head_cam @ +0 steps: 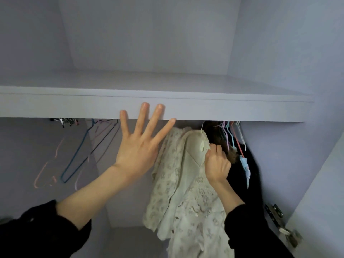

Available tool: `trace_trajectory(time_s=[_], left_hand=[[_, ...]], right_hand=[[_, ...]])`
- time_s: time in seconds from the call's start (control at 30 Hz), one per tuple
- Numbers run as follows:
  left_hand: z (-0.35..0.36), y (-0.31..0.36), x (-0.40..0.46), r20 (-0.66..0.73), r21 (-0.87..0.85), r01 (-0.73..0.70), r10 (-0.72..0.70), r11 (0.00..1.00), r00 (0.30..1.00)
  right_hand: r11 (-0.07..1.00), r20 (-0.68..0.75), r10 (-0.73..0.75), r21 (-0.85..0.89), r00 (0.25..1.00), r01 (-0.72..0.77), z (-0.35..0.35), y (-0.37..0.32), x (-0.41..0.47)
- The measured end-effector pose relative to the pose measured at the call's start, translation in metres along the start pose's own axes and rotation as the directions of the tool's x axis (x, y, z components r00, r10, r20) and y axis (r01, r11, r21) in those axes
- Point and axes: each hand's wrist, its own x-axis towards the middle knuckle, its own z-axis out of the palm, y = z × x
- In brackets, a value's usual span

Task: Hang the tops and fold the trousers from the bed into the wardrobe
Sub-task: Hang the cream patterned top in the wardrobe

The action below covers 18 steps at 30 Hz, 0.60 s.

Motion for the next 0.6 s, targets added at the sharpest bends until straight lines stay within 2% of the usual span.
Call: trace_trajectory(time_s=[0.27, 0.33, 0.4, 0.6], left_hand=[[0.016, -0.003, 0.001, -0.076, 0.065, -0.008, 0.013, 0.998, 0.997], [0.016, -0.002, 0.002, -0.082, 0.083, -0.012, 0.019, 0.996, 0.996], [0.017, -0.002, 0.002, -0.089, 0.091, -0.013, 0.021, 0.996, 0.996], [0.015, -0.001, 0.003, -0.078, 0.084, -0.004, 0.011, 0.996, 0.997]], right_hand=[[0.969, -0.044, 0.212, 0.137, 0.976, -0.204, 0.034, -0.007, 0.056], [0.95, 0.046, 0.253, 0.178, 0.966, -0.258, 0.041, -0.006, 0.061], [0.939, 0.138, 0.291, 0.149, 0.947, -0.31, 0.048, -0.002, 0.061], [0.89, 0.247, 0.38, 0.164, 0.892, -0.425, 0.038, 0.009, 0.06]])
